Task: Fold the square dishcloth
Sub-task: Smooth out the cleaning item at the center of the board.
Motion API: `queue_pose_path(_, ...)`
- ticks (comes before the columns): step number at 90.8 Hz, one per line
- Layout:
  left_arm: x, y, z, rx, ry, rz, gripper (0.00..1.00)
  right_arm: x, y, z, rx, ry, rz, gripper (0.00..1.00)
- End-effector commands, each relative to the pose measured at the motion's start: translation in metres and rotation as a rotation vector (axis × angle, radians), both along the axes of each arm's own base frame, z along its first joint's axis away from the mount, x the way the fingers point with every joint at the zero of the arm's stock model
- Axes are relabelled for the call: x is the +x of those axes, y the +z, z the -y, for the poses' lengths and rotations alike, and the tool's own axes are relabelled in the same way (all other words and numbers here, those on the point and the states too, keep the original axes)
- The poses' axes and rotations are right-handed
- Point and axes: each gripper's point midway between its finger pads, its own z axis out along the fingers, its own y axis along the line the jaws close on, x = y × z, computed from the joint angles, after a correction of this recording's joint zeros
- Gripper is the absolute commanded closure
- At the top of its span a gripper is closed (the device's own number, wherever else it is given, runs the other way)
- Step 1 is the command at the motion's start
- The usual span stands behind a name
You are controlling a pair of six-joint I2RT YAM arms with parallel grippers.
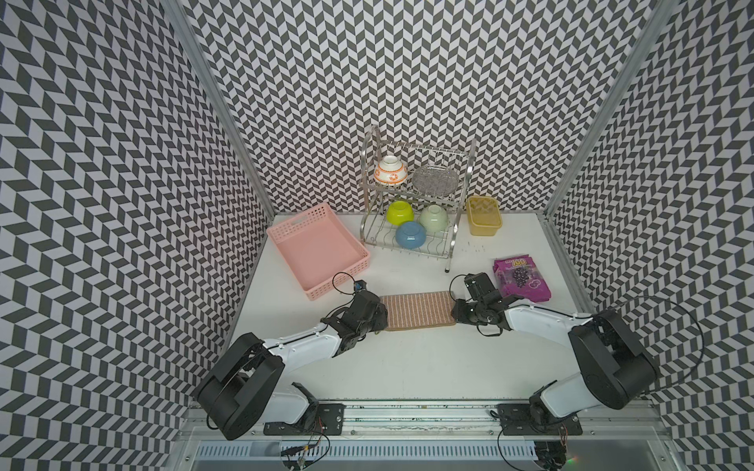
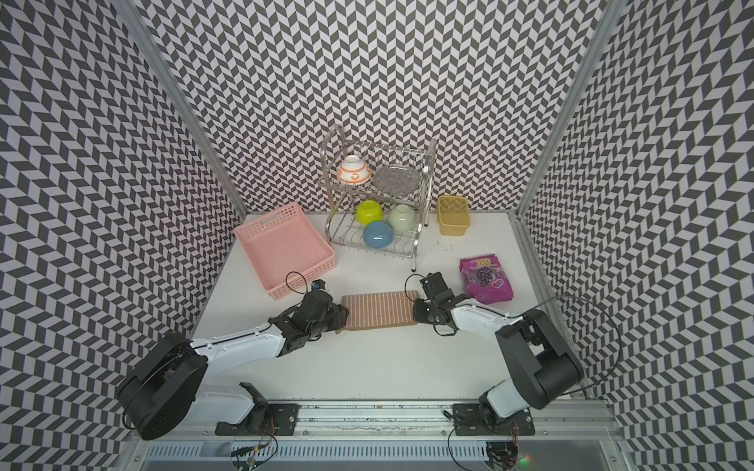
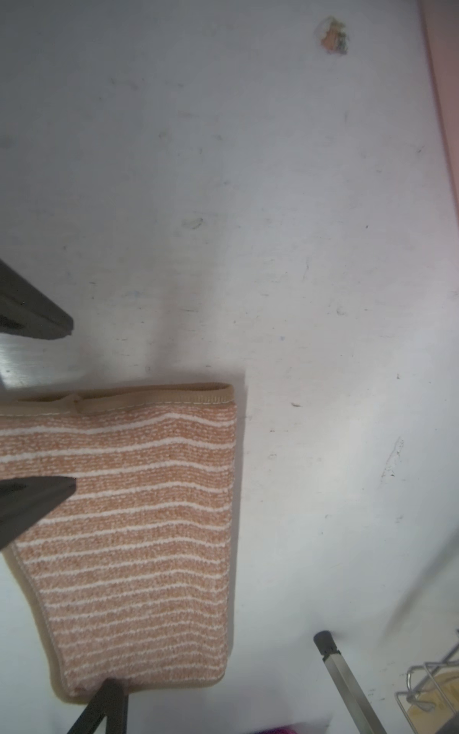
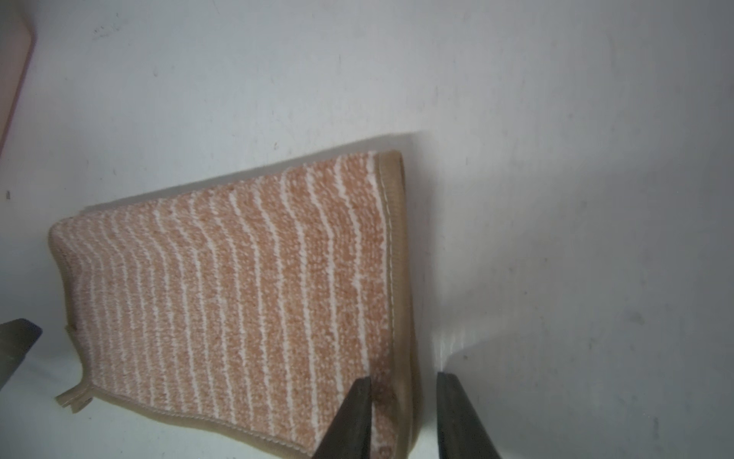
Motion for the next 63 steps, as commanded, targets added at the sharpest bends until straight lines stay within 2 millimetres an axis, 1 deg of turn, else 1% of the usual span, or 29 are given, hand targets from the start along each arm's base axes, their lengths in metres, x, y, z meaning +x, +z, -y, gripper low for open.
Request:
queue_pose_path(1,-0.001,-0.008,-0.006,0.043,0.019,-0.013,0.43,-0.006,-0.013,0.0,-0.038,-0.007,-0.029,0.7)
queue_pose_path(8,-0.001,-0.011,-0.007,0.051,0.024,-0.019,0.43,-0.011,-0.016,-0.004,-0.051,0.005,-0.04,0.71)
queue_pose_path(15,-0.002,-0.013,-0.009,0.059,0.028,-0.023,0.44,-0.017,-0.021,-0.003,-0.082,0.002,-0.054,0.71)
queue_pose_path(40,-0.004,-0.018,-0.014,0.086,0.043,-0.035,0.45,-0.033,-0.037,0.016,-0.219,-0.043,-0.093,0.72)
queue_pose_path(56,-0.004,-0.02,-0.013,0.08,0.037,-0.038,0.48,-0.034,-0.033,0.014,-0.2,-0.044,-0.081,0.72)
queue_pose_path(63,-0.004,-0.021,-0.011,0.076,0.033,-0.043,0.49,-0.035,-0.034,0.015,-0.209,-0.045,-0.083,0.74)
